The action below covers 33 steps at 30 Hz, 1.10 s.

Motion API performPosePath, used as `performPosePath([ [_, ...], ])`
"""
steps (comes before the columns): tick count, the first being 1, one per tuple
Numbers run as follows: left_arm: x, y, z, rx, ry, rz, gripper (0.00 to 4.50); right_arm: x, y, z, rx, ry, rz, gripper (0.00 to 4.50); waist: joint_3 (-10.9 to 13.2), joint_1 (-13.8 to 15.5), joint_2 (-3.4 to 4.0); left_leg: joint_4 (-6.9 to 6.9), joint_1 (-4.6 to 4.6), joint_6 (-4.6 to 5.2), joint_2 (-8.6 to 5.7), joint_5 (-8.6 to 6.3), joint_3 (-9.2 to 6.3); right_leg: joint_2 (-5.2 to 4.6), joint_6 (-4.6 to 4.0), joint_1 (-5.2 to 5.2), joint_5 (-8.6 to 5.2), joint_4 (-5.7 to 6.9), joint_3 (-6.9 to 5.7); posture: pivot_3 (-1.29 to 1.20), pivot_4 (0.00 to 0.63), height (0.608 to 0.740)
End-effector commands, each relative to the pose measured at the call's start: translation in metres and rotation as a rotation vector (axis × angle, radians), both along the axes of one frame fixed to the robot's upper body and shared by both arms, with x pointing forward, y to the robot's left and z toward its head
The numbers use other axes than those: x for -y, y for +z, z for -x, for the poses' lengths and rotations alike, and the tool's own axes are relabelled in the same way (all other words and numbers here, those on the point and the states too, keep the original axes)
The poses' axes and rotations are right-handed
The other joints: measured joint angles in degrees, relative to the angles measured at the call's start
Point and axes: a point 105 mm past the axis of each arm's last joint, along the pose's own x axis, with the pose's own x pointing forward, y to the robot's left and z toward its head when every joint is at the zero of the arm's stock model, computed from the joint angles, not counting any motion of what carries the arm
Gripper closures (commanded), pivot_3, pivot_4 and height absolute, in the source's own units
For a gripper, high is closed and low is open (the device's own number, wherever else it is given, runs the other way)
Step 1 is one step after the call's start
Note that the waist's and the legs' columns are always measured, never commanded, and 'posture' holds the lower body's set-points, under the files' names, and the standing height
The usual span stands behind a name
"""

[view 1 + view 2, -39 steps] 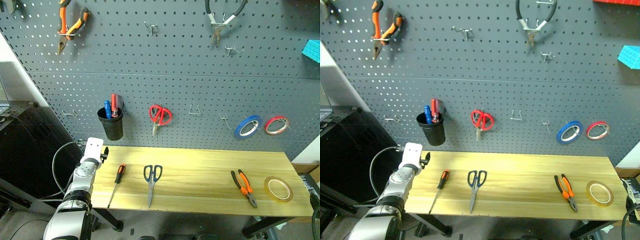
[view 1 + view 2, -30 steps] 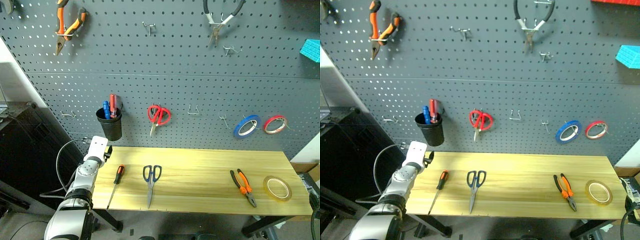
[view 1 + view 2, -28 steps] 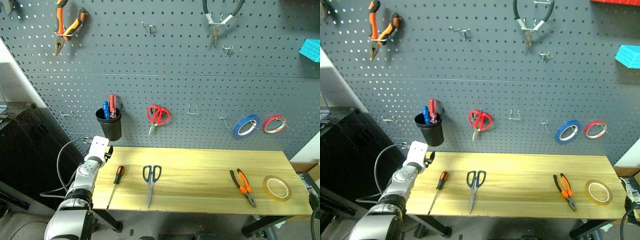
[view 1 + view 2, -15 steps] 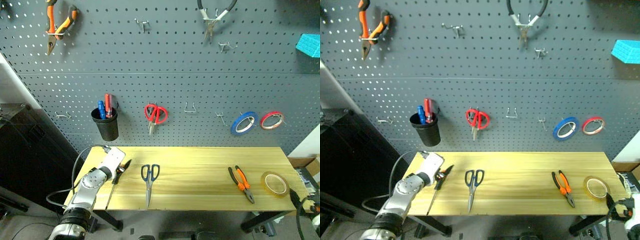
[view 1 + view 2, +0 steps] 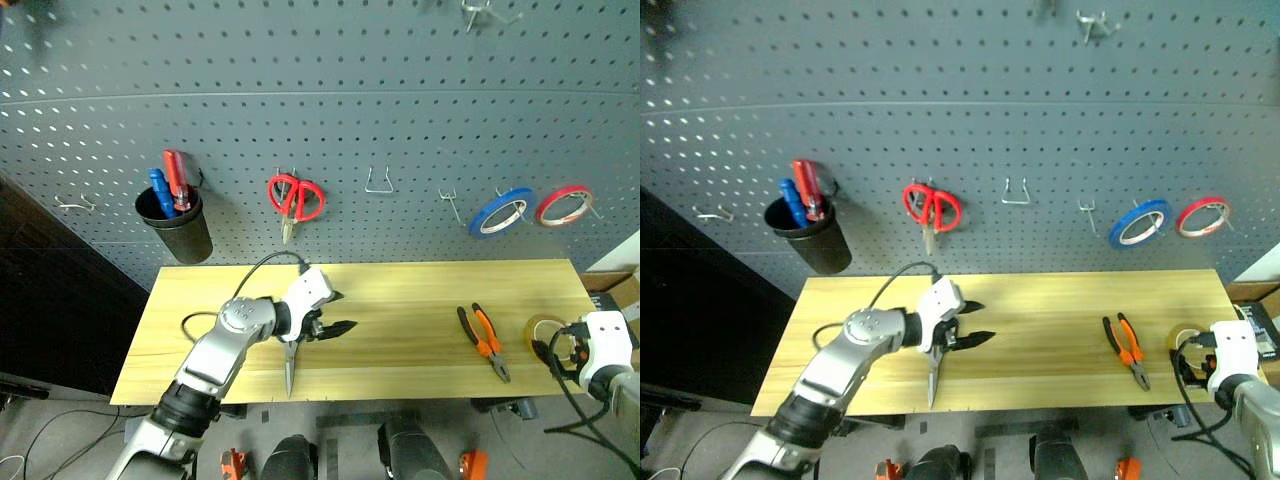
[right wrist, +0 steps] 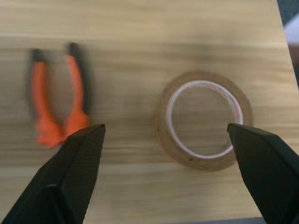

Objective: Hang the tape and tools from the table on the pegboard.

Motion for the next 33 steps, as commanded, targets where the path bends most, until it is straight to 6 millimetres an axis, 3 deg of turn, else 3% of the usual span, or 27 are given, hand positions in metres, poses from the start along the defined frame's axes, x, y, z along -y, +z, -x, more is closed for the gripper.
performPosePath([
  [1,0.027,0.02,0.027,0.043,-0.237,-0.012,1.21,0.007,-0.006,-0.012,-0.06,0.023,-0.016,0.0,0.85,-0.17,-0.06,0.01,-0.05,0.01,0.05,-0.01,0.02,0.0,0.0,-0.06,0.0,0.0,0.0,-0.14,0.322,0.74],
  [6,0.04,0.031,0.052,0.131,-0.439,-0.045,1.21,0.012,-0.015,-0.034,-0.102,0.058,-0.067,0.0,2.14,-0.08,-0.19,0.16,-0.66,-0.01,0.1,0.01,0.15,-0.05,-0.03,-0.84,0.02,0.3,0.03,-0.09,0.338,0.74],
  [13,0.046,0.031,0.053,0.204,-0.449,-0.039,1.21,0.01,-0.035,-0.052,-0.202,0.128,-0.049,0.0,3.37,0.37,-0.48,0.2,-0.7,0.01,0.1,0.01,0.18,-0.07,-0.03,-0.86,0.06,0.29,0.03,-0.03,0.349,0.74],
  [16,0.04,0.03,0.057,0.178,-0.453,-0.043,1.16,0.007,-0.045,-0.048,-0.272,0.144,-0.094,0.58,3.61,0.48,-0.89,0.2,-0.72,-0.01,0.1,0.01,0.17,-0.1,-0.01,-0.86,0.07,0.25,0.0,-0.02,0.347,0.74],
  [22,0.037,0.028,0.058,0.188,-0.42,-0.039,1.16,0.004,-0.054,-0.045,-0.321,0.177,-0.066,2.44,3.64,1.17,-1.17,0.24,-0.85,-0.17,0.12,0.1,-0.11,-0.2,-0.02,-0.86,0.07,0.18,-0.07,-0.02,0.323,0.74],
  [27,0.036,0.029,0.066,0.182,-0.409,-0.003,1.16,0.0,-0.037,-0.056,-0.205,0.169,0.007,3.93,3.47,1.68,-1.44,0.26,-0.88,-0.23,0.11,0.13,-0.17,-0.26,-0.04,-0.86,0.09,0.16,-0.12,-0.03,0.302,0.74],
  [30,0.038,0.034,0.062,0.185,-0.368,0.034,1.16,-0.007,-0.009,-0.059,-0.11,0.192,0.024,4.06,3.48,2.03,-1.28,0.33,-0.97,-0.36,0.03,0.2,-0.17,-0.34,0.01,-0.92,0.17,0.16,-0.12,-0.04,0.298,0.74],
  [33,0.037,0.035,0.063,0.189,-0.357,0.052,1.16,-0.017,0.016,-0.046,-0.065,0.238,0.079,4.06,3.46,2.18,-0.92,0.35,-1.35,-0.41,-0.03,0.23,-0.18,-0.37,0.02,-1.31,0.17,0.24,-0.13,-0.06,0.295,0.74],
])
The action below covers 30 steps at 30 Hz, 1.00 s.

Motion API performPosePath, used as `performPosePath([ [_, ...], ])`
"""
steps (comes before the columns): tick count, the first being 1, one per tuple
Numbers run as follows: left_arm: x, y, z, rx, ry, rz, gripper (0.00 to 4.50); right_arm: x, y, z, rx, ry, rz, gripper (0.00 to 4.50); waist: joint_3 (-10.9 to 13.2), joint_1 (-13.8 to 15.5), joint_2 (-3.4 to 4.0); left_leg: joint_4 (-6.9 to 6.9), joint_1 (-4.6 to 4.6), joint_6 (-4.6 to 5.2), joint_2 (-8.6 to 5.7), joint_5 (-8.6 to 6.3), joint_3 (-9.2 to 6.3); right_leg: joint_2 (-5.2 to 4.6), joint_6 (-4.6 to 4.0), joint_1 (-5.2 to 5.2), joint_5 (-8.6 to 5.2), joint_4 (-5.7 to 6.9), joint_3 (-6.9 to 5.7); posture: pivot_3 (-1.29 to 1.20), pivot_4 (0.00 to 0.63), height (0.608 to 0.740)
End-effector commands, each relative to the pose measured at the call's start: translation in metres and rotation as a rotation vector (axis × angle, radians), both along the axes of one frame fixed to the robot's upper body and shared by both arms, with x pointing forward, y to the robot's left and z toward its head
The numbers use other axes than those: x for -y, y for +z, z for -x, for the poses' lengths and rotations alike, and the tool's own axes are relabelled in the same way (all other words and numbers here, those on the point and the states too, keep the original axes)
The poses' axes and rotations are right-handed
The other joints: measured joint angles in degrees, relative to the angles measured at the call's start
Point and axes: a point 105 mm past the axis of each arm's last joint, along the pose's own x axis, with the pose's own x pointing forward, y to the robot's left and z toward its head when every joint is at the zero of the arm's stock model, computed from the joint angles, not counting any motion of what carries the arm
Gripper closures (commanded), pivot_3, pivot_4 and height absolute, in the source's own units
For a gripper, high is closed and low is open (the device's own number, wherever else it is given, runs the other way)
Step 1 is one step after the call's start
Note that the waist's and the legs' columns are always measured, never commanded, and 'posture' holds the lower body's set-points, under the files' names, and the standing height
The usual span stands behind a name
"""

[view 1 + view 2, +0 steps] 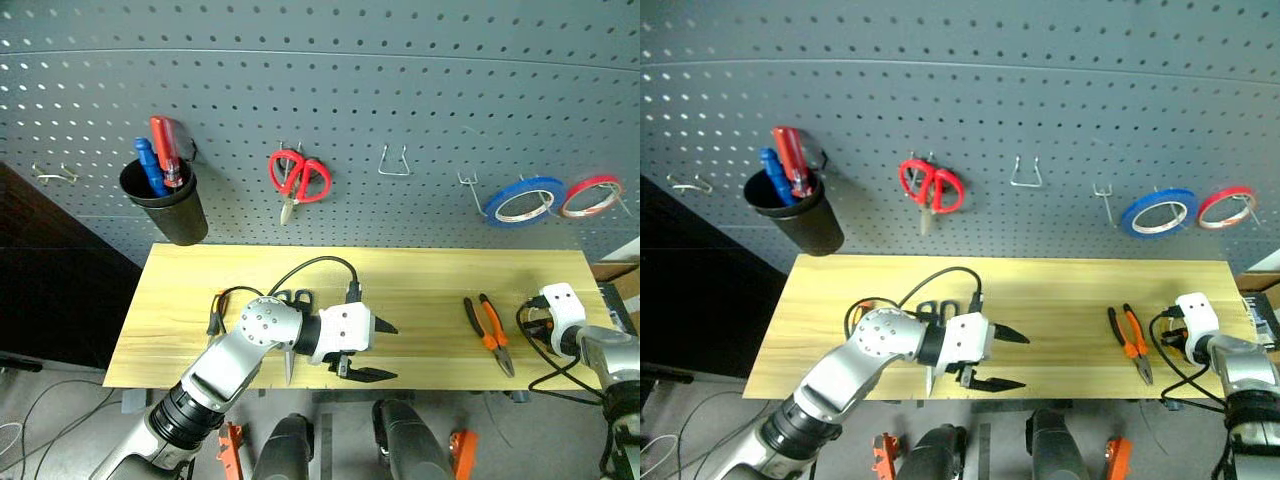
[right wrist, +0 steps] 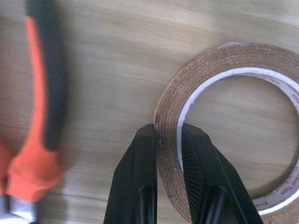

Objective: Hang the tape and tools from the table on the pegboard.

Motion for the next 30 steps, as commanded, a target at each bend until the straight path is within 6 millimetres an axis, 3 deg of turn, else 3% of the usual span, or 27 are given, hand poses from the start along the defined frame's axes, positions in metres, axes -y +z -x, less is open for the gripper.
performPosePath([
  [1,0.003,0.014,0.006,0.033,-0.006,0.068,1.16,-0.005,0.045,0.011,0.112,0.042,0.076,4.06,-0.05,0.12,0.16,0.0,-0.18,-0.02,0.0,0.01,0.01,-0.01,0.0,-0.2,0.0,0.05,0.0,-0.06,0.294,0.74],
  [4,0.001,0.018,0.002,0.034,0.037,0.102,1.16,-0.016,0.071,0.031,0.183,0.076,0.185,4.06,-0.13,0.54,0.39,-0.04,-0.46,-0.03,0.0,0.02,0.03,-0.04,0.0,-0.49,0.0,0.07,-0.04,-0.06,0.29,0.74],
  [7,-0.002,0.024,-0.002,0.042,0.075,0.14,1.16,-0.039,0.091,0.051,0.258,0.081,0.256,4.06,-0.13,0.72,0.35,0.0,-0.51,-0.03,0.0,0.02,0.02,-0.03,0.01,-0.49,0.0,0.02,-0.09,-0.07,0.291,0.74],
  [12,-0.012,0.041,-0.01,0.068,0.184,0.258,1.16,-0.117,0.099,0.077,0.416,0.1,0.218,4.06,-0.16,0.56,0.38,-0.05,-0.41,-0.14,0.01,0.09,-0.06,-0.02,0.04,-0.45,0.02,0.09,-0.08,-0.07,0.294,0.74],
  [15,-0.022,0.05,-0.02,0.069,0.27,0.329,1.16,-0.154,0.12,0.073,0.584,0.115,0.254,4.06,-0.17,-0.05,0.38,-0.09,-0.36,-0.23,0.01,0.14,-0.03,-0.02,0.03,-0.46,0.02,0.09,-0.04,-0.08,0.296,0.74],
  [19,-0.032,0.054,-0.026,0.078,0.334,0.368,1.16,-0.182,0.162,0.06,0.849,0.185,0.371,4.06,-0.2,-0.41,0.33,-0.07,-0.24,-0.26,-0.16,0.16,0.08,-0.1,0.06,-0.46,0.03,0.11,-0.12,-0.08,0.287,0.74],
  [25,-0.038,0.045,-0.022,0.118,0.325,0.34,1.16,-0.197,0.198,0.04,1.024,0.207,0.384,4.06,-0.21,-0.3,0.32,-0.16,-0.3,-0.29,-0.14,0.18,0.0,-0.11,0.05,-0.53,0.04,0.01,-0.27,-0.08,0.276,0.74],
  [30,-0.039,0.043,-0.024,0.148,0.328,0.337,1.16,-0.192,0.199,0.015,1.033,0.212,0.356,4.06,-0.27,-0.11,0.23,-0.14,-0.32,-0.25,-0.26,0.2,-0.02,-0.26,0.04,-0.52,0.04,0.05,-0.29,-0.07,0.268,0.74],
])
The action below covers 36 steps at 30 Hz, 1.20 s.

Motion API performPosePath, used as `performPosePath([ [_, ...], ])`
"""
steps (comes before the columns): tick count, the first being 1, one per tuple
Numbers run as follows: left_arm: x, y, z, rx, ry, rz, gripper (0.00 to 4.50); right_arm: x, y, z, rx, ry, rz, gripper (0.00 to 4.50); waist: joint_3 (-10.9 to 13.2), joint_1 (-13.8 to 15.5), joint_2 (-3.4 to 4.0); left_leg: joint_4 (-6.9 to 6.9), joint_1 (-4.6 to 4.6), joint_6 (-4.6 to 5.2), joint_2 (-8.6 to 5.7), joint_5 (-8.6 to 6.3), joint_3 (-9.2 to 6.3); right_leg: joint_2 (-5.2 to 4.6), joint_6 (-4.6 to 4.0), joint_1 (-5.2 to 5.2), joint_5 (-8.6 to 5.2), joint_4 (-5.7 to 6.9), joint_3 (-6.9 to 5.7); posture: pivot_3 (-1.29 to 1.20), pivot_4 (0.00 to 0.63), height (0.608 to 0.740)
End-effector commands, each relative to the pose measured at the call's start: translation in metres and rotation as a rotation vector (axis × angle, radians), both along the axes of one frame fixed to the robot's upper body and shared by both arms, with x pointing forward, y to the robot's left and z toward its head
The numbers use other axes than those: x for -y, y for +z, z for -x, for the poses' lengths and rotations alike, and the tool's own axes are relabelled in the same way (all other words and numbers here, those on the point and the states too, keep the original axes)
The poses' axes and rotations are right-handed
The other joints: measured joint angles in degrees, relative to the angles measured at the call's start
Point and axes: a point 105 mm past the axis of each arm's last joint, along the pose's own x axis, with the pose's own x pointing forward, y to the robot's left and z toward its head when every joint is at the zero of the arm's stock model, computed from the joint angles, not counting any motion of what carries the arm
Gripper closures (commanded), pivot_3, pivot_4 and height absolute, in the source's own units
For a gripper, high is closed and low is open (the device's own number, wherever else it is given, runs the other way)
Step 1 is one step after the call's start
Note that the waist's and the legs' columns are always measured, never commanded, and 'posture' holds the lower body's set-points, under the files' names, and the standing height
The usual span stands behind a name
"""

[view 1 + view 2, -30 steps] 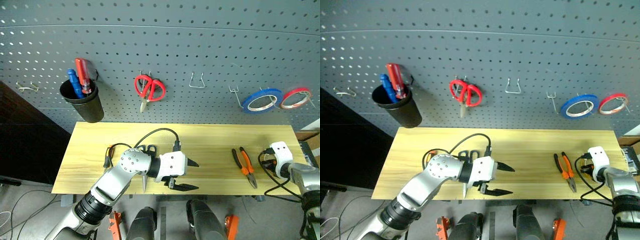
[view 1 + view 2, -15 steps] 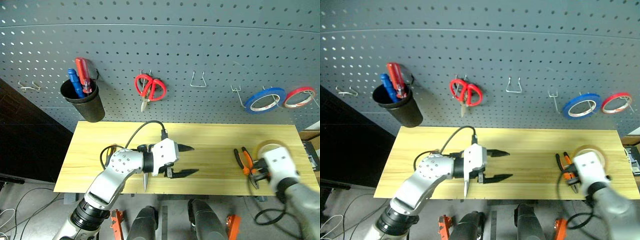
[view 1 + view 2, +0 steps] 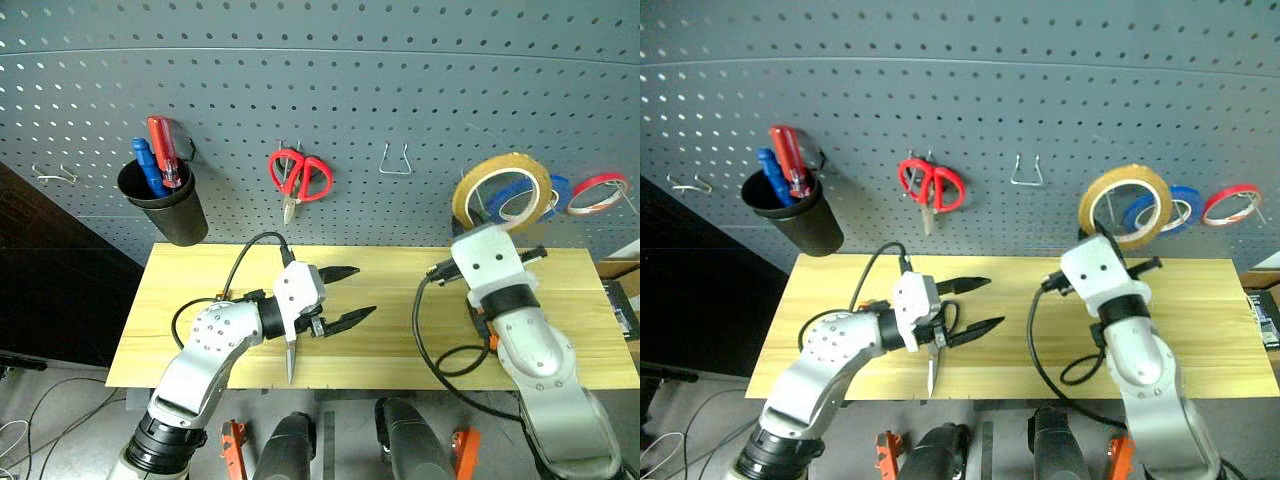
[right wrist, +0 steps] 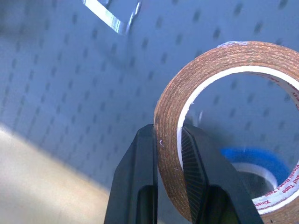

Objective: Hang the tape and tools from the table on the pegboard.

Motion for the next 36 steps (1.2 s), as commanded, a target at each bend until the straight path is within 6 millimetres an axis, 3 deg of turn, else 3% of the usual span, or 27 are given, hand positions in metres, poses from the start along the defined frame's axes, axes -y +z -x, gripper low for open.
performPosePath([
  [1,0.003,0.005,0.001,0.049,-0.012,0.004,1.16,0.007,0.001,-0.01,0.008,0.019,-0.051,4.06,-0.01,0.09,-0.02,0.0,0.0,0.03,-0.04,0.02,-0.01,-0.03,0.0,0.01,0.0,0.02,-0.01,-0.07,0.268,0.74],
  [7,0.005,0.006,-0.002,0.06,-0.007,0.012,1.16,0.01,-0.019,-0.026,-0.062,0.077,-0.089,4.06,-0.02,-0.13,-0.01,0.0,0.0,0.07,-0.12,0.03,0.01,-0.08,0.01,-0.01,0.0,0.05,0.02,-0.06,0.264,0.74],
  [11,0.007,0.007,-0.002,0.063,-0.012,0.016,1.16,0.01,-0.026,-0.027,-0.083,0.089,-0.099,2.78,-0.03,-0.14,0.0,-0.01,0.0,0.07,-0.12,0.03,0.03,-0.08,0.01,-0.04,0.0,0.08,0.04,-0.06,0.263,0.74],
  [16,0.012,0.011,-0.006,0.07,-0.016,0.019,1.16,0.011,-0.047,-0.008,-0.156,0.071,-0.141,1.17,-0.08,0.03,-0.01,0.0,0.0,0.08,-0.12,0.04,0.0,-0.08,0.01,-0.03,0.0,0.12,0.01,-0.08,0.267,0.74],
  [19,0.011,0.011,-0.01,0.08,-0.002,0.009,1.16,0.031,-0.079,0.01,-0.261,-0.057,-0.333,0.14,-0.17,-0.11,0.03,0.0,0.0,0.08,-0.13,0.04,0.02,-0.09,0.01,-0.03,0.0,0.11,0.05,-0.09,0.27,0.74],
  [22,0.012,0.008,-0.013,0.084,-0.011,-0.023,1.16,0.06,-0.113,0.025,-0.387,-0.244,-0.422,0.05,-0.29,-0.12,0.08,-0.01,0.01,0.08,-0.11,0.04,-0.01,-0.09,0.01,-0.02,0.0,0.15,0.05,-0.09,0.27,0.74],
  [26,0.013,0.005,-0.013,0.094,-0.037,-0.057,1.16,0.085,-0.132,0.028,-0.507,-0.353,-0.443,0.05,-0.3,-0.62,0.08,0.04,0.1,0.18,-0.26,0.09,0.16,-0.15,0.14,0.0,0.09,0.19,0.24,-0.1,0.286,0.74],
  [30,0.02,-0.005,0.0,0.094,-0.122,-0.109,1.16,0.101,-0.159,0.024,-0.711,-0.351,-0.422,0.05,-0.3,-1.14,0.09,0.04,0.19,0.2,-0.24,0.1,0.16,-0.14,0.12,0.0,0.07,0.45,0.22,-0.1,0.294,0.74],
  [36,0.027,-0.011,0.01,0.073,-0.151,-0.104,1.16,0.114,-0.177,0.006,-0.881,-0.266,-0.436,0.05,-0.29,-1.72,0.08,0.05,0.2,0.28,-0.26,0.11,0.29,-0.15,0.12,0.01,0.06,0.49,0.28,-0.1,0.297,0.74],
])
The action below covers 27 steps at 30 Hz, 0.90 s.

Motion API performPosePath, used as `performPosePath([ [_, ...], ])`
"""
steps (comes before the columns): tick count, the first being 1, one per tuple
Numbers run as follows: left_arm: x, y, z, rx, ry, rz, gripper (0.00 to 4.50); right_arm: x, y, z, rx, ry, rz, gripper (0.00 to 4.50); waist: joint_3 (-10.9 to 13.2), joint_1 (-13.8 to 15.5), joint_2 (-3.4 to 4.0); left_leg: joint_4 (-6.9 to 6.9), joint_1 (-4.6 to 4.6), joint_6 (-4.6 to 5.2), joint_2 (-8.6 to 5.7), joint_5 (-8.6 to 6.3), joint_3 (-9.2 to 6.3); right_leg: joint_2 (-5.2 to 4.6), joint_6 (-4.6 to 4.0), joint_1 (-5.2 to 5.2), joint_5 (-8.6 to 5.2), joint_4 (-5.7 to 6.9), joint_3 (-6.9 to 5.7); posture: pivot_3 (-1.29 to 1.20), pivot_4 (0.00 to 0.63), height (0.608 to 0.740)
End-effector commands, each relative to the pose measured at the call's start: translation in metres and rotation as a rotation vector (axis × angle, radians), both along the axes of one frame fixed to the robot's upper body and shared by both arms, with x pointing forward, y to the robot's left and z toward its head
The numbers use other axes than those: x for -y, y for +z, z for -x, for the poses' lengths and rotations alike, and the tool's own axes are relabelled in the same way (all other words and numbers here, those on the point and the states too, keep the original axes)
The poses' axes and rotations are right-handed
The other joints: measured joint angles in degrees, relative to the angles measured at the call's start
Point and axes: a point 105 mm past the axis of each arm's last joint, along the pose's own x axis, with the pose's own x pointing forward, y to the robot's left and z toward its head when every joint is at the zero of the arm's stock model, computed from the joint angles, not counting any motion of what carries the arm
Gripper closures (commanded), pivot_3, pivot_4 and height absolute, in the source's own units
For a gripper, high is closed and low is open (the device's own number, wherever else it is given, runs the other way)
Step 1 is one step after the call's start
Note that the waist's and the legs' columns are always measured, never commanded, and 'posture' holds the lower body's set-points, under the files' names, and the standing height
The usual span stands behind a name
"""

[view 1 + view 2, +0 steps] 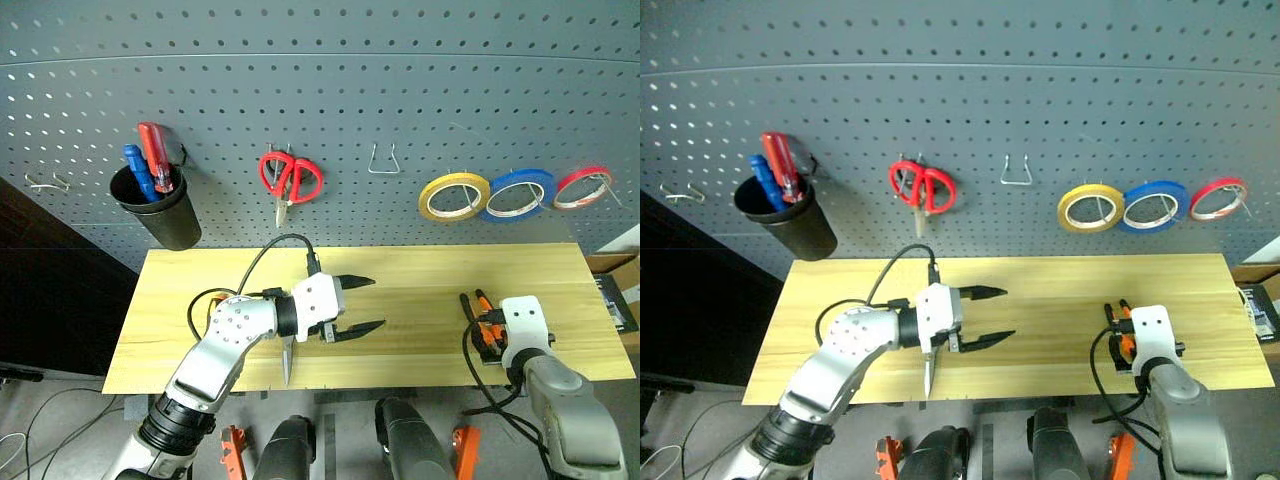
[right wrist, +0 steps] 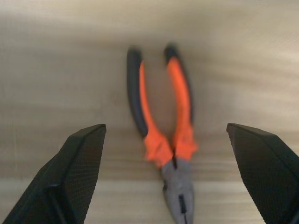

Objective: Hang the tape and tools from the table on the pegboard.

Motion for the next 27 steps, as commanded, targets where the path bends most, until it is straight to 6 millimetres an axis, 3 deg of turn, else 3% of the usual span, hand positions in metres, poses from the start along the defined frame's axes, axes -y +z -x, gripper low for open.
performPosePath([
  [1,0.009,0.009,0.011,0.035,-0.039,0.026,1.16,0.011,-0.003,-0.007,-0.047,0.026,-0.038,0.05,0.0,-0.02,-0.01,0.0,0.0,0.02,-0.01,0.01,0.02,0.0,0.0,0.0,0.0,0.02,0.01,-0.09,0.297,0.74],
  [8,0.006,0.005,0.008,0.037,-0.019,0.012,1.16,0.026,-0.013,-0.026,-0.128,0.072,-0.039,0.05,0.0,0.05,-0.01,0.0,0.0,0.07,0.01,0.05,0.02,-0.01,0.0,0.0,0.0,0.08,-0.01,-0.08,0.296,0.74],
  [15,0.01,0.003,0.01,0.037,-0.021,0.014,1.16,0.024,-0.028,-0.038,-0.183,0.076,-0.091,0.05,0.0,-0.01,-0.02,0.02,-0.01,0.06,0.0,0.06,0.06,-0.04,0.0,0.0,0.0,0.07,0.01,-0.08,0.293,0.74],
  [21,0.012,0.001,0.011,0.035,-0.022,0.02,1.16,0.028,-0.04,-0.036,-0.245,0.084,-0.074,0.05,-0.08,0.05,-0.15,0.04,0.0,0.05,0.02,0.06,0.01,-0.04,0.0,0.03,0.0,0.08,-0.04,-0.08,0.289,0.74],
  [27,0.012,0.0,0.019,-0.037,-0.041,0.07,1.16,0.027,-0.046,-0.03,-0.292,0.11,-0.098,1.58,-0.14,0.1,-0.24,0.08,0.02,0.05,0.02,0.06,-0.02,-0.05,0.01,0.07,0.0,0.06,-0.05,-0.09,0.284,0.74],
])
